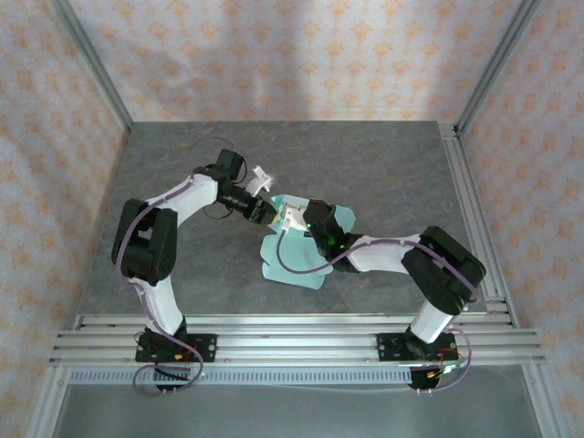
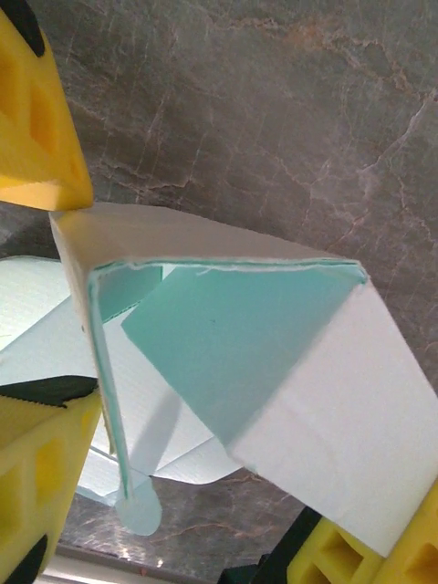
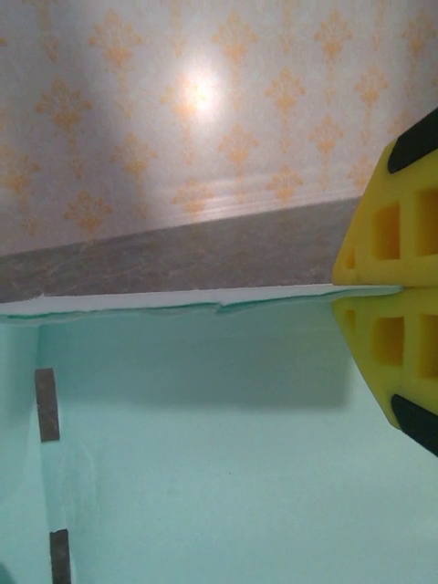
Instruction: Fold the paper box
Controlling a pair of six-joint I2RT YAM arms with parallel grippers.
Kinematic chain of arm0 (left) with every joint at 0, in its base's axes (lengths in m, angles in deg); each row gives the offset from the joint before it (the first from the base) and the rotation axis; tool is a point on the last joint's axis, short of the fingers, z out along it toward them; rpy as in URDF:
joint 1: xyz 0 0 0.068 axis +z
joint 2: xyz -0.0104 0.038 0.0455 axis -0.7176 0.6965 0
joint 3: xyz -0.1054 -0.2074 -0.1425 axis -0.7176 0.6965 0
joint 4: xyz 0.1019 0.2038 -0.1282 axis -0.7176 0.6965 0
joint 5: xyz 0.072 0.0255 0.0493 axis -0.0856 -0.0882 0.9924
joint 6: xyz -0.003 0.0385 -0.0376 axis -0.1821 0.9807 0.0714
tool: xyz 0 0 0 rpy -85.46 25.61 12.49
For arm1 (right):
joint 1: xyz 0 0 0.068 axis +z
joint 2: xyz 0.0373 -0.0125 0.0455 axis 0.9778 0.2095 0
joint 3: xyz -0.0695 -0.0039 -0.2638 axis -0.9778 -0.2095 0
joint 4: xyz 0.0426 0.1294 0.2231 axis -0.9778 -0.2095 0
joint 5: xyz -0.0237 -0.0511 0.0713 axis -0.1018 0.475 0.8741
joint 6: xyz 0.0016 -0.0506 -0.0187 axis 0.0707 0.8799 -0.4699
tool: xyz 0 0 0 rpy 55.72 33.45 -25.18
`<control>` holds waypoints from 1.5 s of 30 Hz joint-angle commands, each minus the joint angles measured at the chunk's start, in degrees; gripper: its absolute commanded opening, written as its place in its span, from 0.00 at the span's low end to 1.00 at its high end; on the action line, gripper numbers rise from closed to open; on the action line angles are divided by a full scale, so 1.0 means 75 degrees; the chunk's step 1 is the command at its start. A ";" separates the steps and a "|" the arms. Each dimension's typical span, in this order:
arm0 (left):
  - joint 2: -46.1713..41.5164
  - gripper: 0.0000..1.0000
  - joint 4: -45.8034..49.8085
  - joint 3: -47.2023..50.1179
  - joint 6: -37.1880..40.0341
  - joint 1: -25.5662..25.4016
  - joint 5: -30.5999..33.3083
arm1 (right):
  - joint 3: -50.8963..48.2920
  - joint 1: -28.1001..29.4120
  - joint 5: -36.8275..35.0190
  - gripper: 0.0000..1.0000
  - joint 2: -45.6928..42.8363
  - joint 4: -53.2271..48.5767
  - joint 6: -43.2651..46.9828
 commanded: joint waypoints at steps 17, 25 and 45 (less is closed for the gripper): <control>0.0041 0.49 0.0039 -0.0213 -0.0053 -0.0350 0.0426 | -0.0128 -0.0062 -0.0651 0.00 0.1072 0.2125 0.1132; 0.0253 0.52 0.0160 -0.0502 -0.0079 -0.0363 0.0564 | -0.0193 -0.0115 -0.0860 0.00 0.1504 0.2912 0.1326; 0.0050 0.57 -0.0666 -0.0190 -0.0719 0.0684 0.0756 | -0.0064 -0.0091 -0.1246 0.00 0.1981 0.3117 0.1497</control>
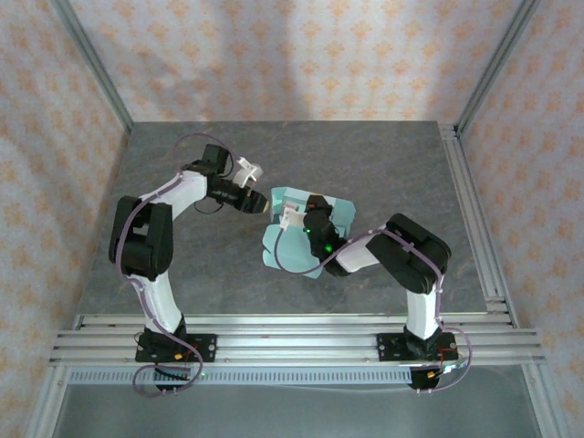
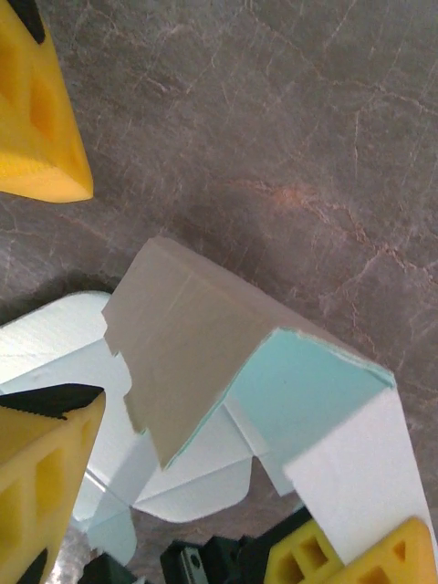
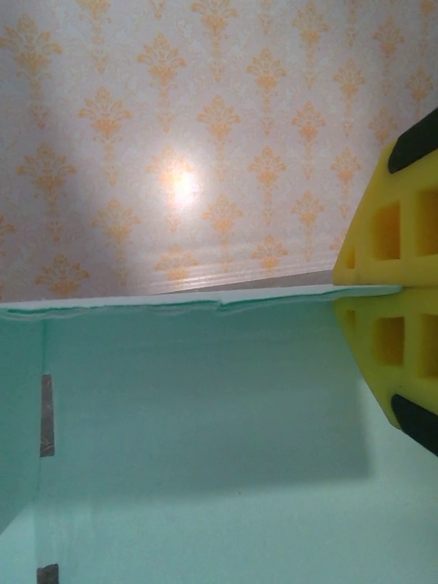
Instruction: Fold the paper box
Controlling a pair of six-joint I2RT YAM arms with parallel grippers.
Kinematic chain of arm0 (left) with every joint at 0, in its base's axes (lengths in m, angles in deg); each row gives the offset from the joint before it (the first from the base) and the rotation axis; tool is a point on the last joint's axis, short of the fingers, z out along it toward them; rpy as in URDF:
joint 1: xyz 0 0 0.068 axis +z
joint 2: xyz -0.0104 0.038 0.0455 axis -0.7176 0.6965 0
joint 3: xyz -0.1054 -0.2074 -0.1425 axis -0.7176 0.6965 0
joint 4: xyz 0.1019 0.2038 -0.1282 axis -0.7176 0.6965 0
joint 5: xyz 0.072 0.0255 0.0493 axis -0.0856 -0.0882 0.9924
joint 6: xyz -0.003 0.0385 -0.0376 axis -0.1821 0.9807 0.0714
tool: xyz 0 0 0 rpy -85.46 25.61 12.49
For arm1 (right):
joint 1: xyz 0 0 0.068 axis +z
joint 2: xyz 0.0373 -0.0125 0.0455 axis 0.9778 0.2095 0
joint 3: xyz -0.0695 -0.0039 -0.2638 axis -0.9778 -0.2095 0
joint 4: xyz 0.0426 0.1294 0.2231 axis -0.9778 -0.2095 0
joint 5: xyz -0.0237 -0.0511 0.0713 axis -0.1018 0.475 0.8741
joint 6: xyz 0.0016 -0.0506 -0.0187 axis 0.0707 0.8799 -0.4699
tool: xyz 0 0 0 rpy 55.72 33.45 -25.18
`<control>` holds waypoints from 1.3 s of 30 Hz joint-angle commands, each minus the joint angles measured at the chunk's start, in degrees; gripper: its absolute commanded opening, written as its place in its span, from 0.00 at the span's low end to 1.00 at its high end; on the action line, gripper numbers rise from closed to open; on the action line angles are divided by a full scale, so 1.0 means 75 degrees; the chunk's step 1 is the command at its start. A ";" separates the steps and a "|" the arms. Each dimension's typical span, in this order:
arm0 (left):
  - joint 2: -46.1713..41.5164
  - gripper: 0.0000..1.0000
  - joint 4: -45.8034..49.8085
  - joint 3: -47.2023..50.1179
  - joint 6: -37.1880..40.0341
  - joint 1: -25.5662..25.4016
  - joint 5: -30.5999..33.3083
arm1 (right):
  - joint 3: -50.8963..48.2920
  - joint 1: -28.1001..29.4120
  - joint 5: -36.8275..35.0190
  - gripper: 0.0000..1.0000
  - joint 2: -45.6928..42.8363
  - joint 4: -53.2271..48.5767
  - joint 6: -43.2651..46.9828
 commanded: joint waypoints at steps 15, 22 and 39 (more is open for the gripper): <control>0.0814 0.56 0.1664 -0.1575 0.1728 -0.0947 0.1251 | 0.0173 0.0034 -0.0131 0.00 -0.0005 -0.0313 -0.0269; 0.0823 0.52 0.1766 -0.1588 0.1784 -0.1035 0.0795 | 0.0164 0.0022 -0.0087 0.00 -0.0067 -0.0417 -0.0376; 0.0677 0.50 0.1160 -0.1273 0.0997 -0.1181 0.0757 | 0.0176 0.0024 0.0136 0.00 -0.0181 -0.0875 -0.0783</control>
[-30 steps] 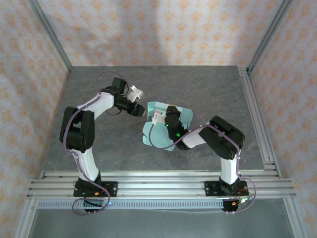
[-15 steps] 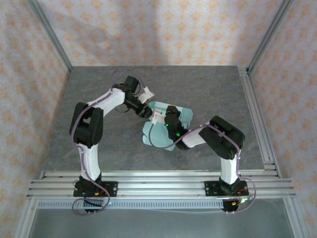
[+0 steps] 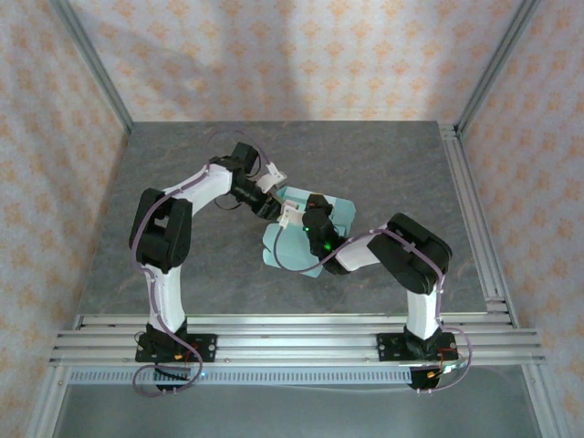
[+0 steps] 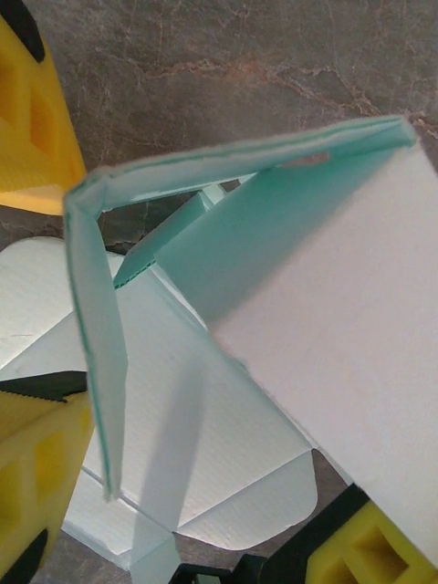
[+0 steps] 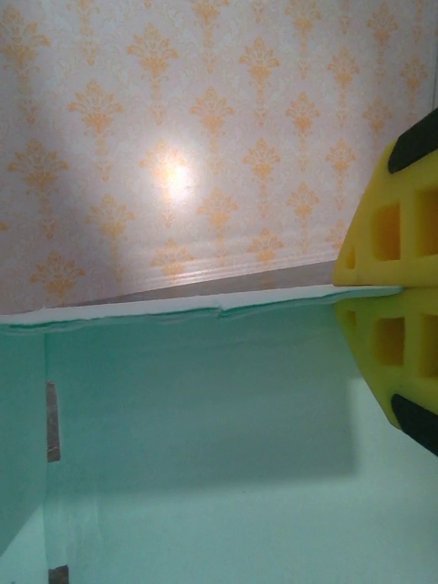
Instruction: Fold the paper box
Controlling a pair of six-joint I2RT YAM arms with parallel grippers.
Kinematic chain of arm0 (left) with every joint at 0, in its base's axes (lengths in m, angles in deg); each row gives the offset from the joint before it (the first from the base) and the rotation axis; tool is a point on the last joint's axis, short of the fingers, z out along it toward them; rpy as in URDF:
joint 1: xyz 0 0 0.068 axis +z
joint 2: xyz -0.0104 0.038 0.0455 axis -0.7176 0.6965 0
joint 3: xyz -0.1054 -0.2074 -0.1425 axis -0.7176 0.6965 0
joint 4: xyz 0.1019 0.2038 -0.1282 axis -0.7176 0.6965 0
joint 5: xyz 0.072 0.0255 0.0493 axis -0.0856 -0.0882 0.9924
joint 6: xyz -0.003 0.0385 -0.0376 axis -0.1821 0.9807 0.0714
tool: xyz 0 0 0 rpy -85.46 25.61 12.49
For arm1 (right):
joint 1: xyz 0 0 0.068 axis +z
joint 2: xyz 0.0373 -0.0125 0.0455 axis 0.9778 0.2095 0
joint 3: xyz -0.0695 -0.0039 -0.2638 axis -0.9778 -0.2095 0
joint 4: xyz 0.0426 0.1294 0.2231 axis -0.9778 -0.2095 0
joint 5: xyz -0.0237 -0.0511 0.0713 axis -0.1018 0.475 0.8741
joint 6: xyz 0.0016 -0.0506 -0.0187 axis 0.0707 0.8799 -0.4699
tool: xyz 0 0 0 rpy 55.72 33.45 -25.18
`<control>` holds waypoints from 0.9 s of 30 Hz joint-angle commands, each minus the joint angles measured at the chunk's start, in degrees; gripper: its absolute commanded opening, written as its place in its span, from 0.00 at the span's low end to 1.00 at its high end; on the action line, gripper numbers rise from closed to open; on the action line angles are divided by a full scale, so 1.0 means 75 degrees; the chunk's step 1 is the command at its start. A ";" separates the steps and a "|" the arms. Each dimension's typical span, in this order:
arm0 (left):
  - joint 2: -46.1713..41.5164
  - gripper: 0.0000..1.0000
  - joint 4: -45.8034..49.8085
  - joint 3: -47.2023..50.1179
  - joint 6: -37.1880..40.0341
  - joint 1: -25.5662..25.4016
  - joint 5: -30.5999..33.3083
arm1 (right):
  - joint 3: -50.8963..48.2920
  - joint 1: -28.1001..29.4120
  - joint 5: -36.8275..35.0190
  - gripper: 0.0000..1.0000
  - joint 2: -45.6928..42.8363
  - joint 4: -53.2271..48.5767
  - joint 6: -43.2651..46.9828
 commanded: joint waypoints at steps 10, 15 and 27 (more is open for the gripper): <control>-0.0090 0.49 -0.0325 0.0044 -0.0650 -0.0142 -0.0009 | 0.0066 0.0025 0.0505 0.00 -0.0508 -0.1239 -0.1092; -0.0086 0.48 -0.0389 0.0021 -0.0684 -0.0135 0.0063 | 0.0112 -0.0008 0.0741 0.00 -0.0711 -0.1835 -0.1450; -0.0082 0.42 -0.0443 0.0014 -0.0706 -0.0163 0.0192 | 0.0387 -0.0115 0.1067 0.01 -0.1006 -0.3148 -0.2225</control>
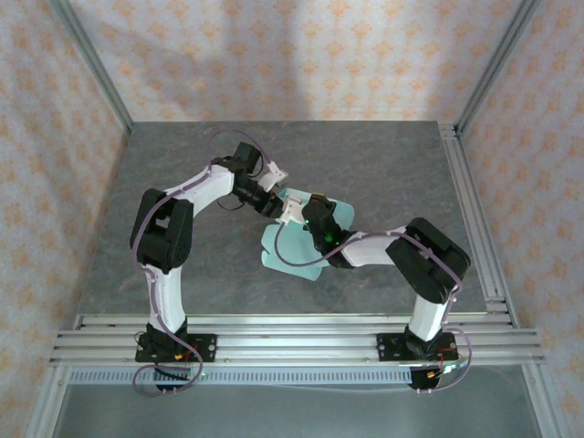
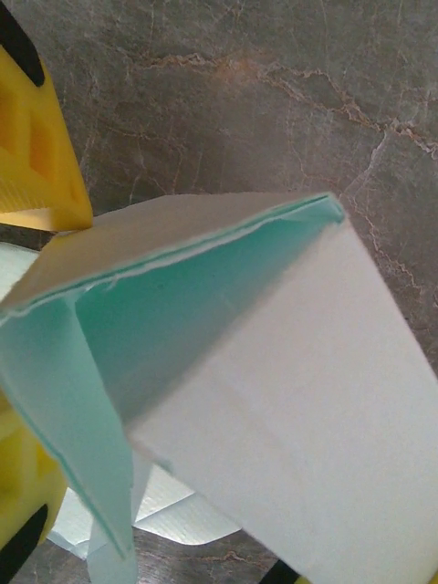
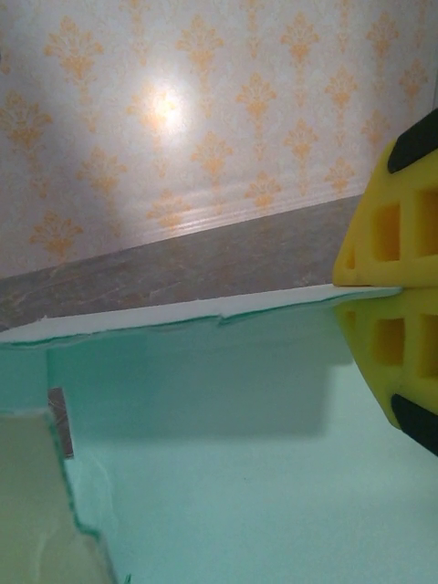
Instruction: Fold the paper box
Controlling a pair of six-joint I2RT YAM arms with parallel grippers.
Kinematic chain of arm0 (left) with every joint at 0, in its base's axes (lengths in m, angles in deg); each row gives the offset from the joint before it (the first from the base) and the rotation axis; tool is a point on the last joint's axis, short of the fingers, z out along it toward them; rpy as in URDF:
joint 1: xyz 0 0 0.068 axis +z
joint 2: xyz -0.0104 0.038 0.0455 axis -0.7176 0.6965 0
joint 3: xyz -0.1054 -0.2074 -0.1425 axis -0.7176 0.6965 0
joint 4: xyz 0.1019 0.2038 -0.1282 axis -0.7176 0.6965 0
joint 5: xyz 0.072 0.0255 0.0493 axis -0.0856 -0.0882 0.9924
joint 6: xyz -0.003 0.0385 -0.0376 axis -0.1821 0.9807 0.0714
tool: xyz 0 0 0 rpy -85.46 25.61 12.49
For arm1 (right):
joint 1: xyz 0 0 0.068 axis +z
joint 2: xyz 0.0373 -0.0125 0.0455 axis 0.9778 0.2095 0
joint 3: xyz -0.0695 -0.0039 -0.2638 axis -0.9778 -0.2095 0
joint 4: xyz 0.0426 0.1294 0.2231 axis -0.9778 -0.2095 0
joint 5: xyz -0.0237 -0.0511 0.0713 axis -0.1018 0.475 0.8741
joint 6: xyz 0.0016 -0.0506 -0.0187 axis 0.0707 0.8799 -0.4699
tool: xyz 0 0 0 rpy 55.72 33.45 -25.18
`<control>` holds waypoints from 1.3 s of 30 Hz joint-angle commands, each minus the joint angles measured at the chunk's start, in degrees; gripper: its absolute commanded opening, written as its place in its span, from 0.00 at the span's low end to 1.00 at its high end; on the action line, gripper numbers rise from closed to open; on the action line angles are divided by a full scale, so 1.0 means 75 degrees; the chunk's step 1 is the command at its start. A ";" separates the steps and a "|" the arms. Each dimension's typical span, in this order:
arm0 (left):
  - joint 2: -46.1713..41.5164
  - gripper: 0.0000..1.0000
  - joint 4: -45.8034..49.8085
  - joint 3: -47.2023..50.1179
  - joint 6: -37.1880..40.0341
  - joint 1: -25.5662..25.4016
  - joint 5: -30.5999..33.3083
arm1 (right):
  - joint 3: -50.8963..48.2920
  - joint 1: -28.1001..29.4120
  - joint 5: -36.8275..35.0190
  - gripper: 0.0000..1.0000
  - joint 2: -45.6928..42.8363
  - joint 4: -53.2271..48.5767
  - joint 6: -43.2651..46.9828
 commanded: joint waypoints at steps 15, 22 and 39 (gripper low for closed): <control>0.0075 0.42 -0.0421 0.0015 -0.0623 -0.0216 0.0746 | 0.0389 0.0007 0.0646 0.27 -0.0256 -0.1215 -0.1146; 0.0192 0.41 -0.0435 -0.0090 -0.0744 -0.0216 0.0832 | 0.0409 -0.0028 0.0922 0.34 -0.0541 -0.1765 -0.1712; 0.0299 0.41 -0.0423 -0.0183 -0.0785 -0.0212 0.0827 | 0.0716 -0.0454 0.2990 0.60 -0.2022 -0.3372 -0.4447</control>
